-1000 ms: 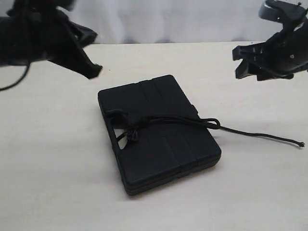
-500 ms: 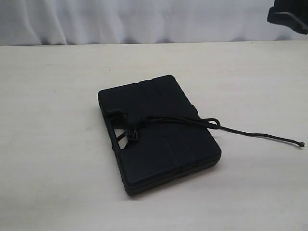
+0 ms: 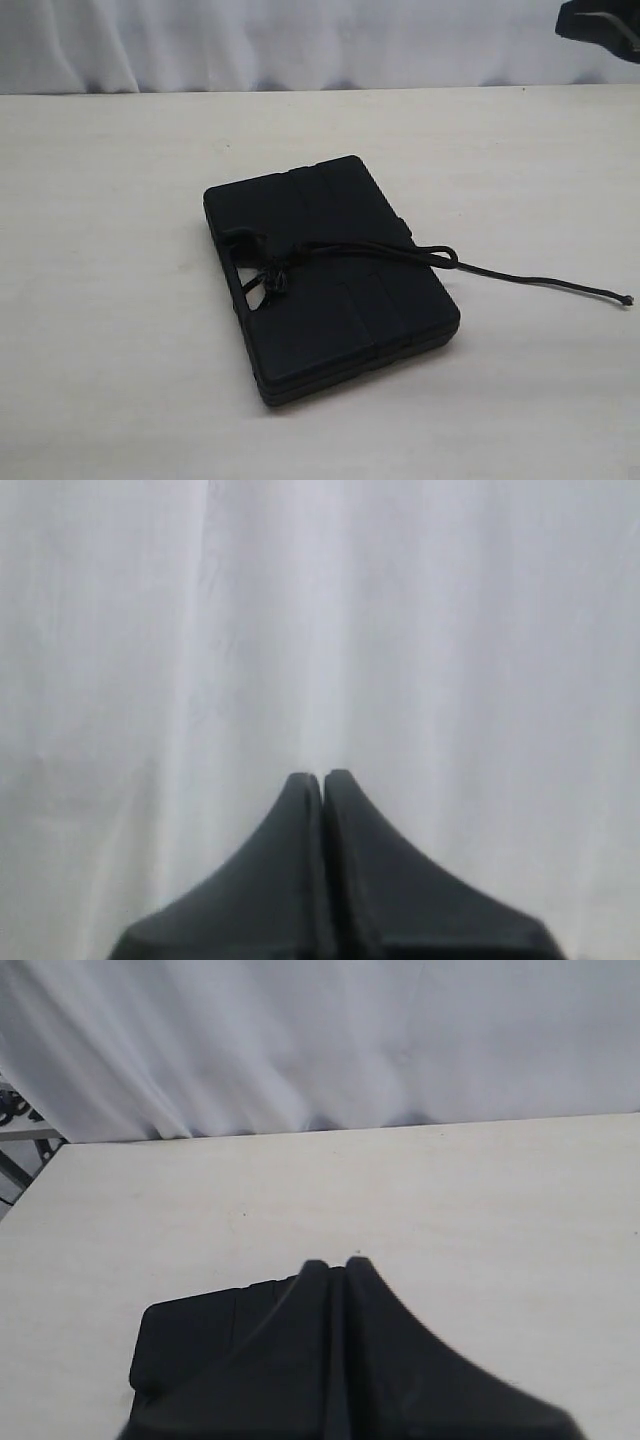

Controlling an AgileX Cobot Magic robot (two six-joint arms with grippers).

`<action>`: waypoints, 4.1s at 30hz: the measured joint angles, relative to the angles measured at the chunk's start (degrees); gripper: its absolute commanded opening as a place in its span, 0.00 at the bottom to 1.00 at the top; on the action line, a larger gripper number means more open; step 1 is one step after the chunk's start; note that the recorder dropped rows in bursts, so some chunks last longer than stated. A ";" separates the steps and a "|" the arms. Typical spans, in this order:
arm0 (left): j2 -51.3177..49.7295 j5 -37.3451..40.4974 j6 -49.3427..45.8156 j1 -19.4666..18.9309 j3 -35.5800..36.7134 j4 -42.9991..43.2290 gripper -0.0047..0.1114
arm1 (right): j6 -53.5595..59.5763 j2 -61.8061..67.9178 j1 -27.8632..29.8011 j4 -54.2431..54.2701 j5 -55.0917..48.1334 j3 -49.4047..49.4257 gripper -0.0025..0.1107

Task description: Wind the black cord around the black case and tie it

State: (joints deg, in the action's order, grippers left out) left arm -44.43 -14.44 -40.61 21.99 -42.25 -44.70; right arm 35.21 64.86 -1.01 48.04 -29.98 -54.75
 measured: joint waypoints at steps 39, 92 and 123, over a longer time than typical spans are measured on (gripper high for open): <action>-51.20 48.61 -38.06 8.96 -17.48 7.92 0.17 | -0.02 6.26 0.00 1.07 -4.18 0.18 0.06; -57.98 30.24 -10.66 16.12 -18.07 32.14 0.50 | -26.41 29.23 16.10 -23.12 -8.04 2.07 0.43; -57.98 27.16 -10.43 16.12 -18.07 29.21 0.50 | 4.36 41.37 19.04 23.91 6.30 12.36 0.43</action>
State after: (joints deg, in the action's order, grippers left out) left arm -102.42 12.72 -51.03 38.11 -60.32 -15.49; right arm 39.58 106.23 18.03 71.95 -23.68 -42.39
